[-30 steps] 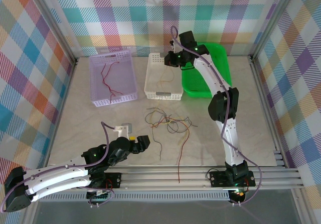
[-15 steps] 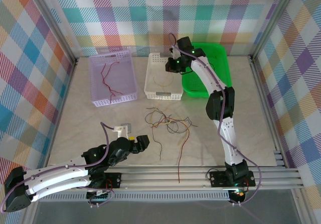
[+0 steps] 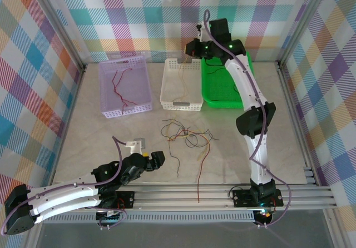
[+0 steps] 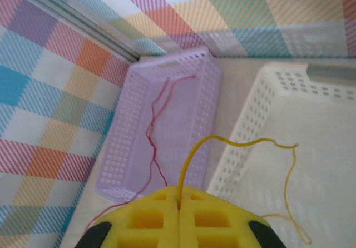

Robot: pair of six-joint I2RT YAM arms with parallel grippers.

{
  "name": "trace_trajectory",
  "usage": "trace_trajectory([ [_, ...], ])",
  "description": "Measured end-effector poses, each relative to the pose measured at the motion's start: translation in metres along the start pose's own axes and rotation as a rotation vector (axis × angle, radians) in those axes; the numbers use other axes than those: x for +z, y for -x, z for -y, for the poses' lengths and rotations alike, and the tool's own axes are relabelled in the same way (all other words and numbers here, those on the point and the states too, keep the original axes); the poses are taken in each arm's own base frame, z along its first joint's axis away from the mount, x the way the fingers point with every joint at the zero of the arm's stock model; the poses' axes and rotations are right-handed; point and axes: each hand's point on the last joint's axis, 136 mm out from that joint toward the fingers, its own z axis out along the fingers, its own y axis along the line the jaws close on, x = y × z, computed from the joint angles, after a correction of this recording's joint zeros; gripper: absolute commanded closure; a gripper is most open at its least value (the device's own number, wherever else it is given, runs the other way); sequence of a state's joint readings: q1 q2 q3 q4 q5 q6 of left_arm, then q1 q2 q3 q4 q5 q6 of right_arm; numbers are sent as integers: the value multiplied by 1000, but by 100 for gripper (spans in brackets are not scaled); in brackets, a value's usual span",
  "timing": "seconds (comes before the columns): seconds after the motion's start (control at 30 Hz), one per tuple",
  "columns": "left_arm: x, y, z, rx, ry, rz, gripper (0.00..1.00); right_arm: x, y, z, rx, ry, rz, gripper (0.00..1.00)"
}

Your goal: Untangle the cables

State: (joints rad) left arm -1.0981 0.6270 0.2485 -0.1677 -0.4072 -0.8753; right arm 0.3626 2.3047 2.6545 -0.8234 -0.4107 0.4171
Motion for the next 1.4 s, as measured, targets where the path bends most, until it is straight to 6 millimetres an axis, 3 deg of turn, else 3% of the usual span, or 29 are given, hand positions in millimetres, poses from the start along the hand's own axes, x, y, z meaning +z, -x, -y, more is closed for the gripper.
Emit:
trace_trajectory([
  [0.17, 1, -1, -3, 2, 8, 2, 13, 1, 8, 3, 29, 24, 20, 100],
  [0.3, 1, -2, -4, 4, 11, 1, 13, 22, 0, 26, 57, 8, -3, 100],
  [0.53, 1, -3, -7, 9, 22, -3, 12, 80, -44, 91, 121, -80, -113, 100],
  [0.7, 1, -3, -9, 10, 27, 2, 12, 96, -69, 116, 134, -133, -169, 100],
  [0.9, 3, -6, -14, 20, 49, -5, 12, 96, -69, 117, 112, -147, -169, 100],
  [1.03, 4, -7, -15, 23, 56, -10, 12, 91, -62, 107, 109, -130, -153, 100],
  [1.3, 5, -10, -19, 28, 66, -15, 12, 56, -11, 61, 207, 37, -38, 100],
  [1.4, 5, -10, -19, 28, 66, -13, 12, 46, 8, 57, 245, 88, 5, 100],
])
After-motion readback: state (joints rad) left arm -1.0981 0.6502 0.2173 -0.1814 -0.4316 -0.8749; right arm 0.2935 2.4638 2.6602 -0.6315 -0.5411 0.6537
